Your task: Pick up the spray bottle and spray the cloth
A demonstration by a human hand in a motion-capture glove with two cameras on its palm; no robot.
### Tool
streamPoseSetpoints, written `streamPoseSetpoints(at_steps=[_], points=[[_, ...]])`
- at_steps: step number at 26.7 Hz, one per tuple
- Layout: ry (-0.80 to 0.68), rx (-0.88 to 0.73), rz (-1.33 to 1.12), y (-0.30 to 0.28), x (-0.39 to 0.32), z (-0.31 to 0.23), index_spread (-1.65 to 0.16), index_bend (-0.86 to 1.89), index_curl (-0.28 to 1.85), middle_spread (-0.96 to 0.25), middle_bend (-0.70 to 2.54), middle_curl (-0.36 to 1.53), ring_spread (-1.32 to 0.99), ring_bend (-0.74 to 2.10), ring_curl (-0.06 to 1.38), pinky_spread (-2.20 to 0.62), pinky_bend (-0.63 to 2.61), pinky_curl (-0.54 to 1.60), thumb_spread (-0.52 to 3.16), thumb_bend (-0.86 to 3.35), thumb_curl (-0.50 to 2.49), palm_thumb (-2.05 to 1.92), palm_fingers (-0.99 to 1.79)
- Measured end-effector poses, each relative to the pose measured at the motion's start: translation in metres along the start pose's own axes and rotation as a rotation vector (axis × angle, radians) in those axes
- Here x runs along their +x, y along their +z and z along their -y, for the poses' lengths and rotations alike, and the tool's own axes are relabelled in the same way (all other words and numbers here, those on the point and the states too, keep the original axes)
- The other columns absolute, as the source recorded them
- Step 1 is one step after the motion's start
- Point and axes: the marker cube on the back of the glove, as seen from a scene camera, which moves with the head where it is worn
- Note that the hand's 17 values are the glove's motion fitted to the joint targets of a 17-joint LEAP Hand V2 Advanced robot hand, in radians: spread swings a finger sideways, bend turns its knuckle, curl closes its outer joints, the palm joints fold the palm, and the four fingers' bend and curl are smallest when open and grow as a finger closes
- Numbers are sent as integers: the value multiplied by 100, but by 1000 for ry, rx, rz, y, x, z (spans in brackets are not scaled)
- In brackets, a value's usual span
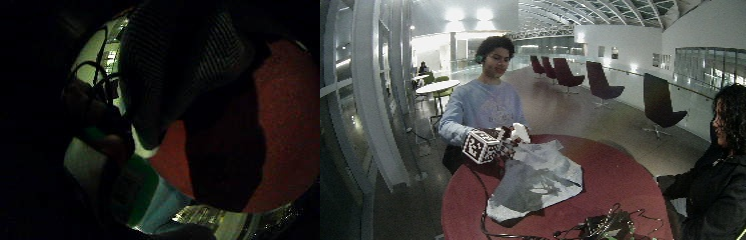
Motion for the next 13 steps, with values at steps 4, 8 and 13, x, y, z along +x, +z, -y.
streamPoseSetpoints(at_steps=[4, 8, 13], points=[[5, -10, -1, 1, 0, 0, -19, 13, 35, -1, 37, 47, -3, 65, 42, 10, 38, 36, 94, -2, 56, 82, 119], [9, -23, 3, 1, -1, 1, -19, 13, 35, -1, 37, 47, -3, 66, 42, 10, 38, 37, 94, -2, 56, 82, 119], [14, -49, 0, 5, -2, 2, -18, 13, 35, -1, 38, 47, -2, 66, 42, 9, 38, 37, 94, -2, 57, 82, 119]])
